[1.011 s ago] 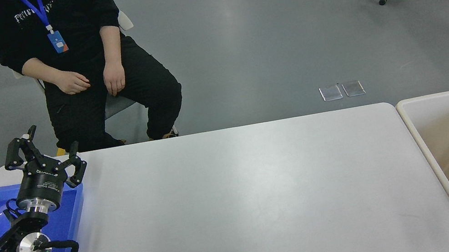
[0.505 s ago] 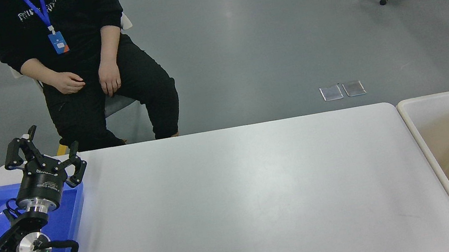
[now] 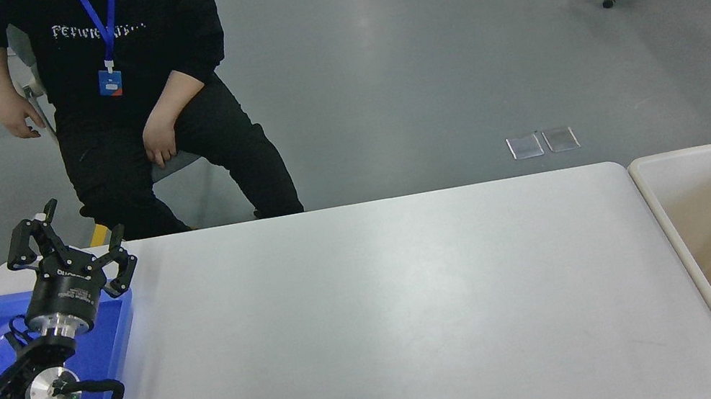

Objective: Clean the table surface

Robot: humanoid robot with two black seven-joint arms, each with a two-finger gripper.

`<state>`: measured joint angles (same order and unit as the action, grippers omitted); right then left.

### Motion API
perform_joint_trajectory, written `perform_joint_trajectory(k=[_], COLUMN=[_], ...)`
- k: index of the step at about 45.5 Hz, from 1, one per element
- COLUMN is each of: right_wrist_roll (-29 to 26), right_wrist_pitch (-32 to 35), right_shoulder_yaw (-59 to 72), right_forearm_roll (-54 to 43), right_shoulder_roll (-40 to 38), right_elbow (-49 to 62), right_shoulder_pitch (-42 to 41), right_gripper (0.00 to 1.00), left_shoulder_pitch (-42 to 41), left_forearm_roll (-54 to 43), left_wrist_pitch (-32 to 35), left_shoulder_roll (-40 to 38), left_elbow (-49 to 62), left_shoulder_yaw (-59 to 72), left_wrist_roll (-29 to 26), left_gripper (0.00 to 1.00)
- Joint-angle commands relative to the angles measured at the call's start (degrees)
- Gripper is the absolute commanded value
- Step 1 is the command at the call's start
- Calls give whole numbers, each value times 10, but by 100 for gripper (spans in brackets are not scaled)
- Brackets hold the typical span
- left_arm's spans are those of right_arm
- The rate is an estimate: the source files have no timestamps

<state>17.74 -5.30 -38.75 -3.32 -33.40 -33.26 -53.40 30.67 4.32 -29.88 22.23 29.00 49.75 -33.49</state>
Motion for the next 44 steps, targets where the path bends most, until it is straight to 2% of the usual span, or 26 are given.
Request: perform_joint_trajectory(k=[1, 10, 21, 44], right_wrist_roll=[4, 38, 85, 87], right_wrist_pitch=[79, 130, 151, 163], right_shoulder_yaw=[-135, -164, -163, -145], right_forearm_roll=[2, -6, -8, -61], right_shoulder_roll=[3, 46, 77, 88], right_elbow=[-62, -62, -62, -57], right_shoulder_pitch=[77, 154, 218, 227], right_gripper=[99, 99, 99, 99], left_shoulder_pitch=[0, 0, 0, 0], left_forearm_roll=[0, 0, 1, 0], left_wrist_pitch=[0, 0, 0, 0], left_shoulder_roll=[0, 0, 0, 0], left_elbow=[0, 0, 0, 0], left_shoulder_yaw=[0, 0, 0, 0], left_wrist_roll=[0, 0, 0, 0], left_gripper=[100, 100, 100, 100])
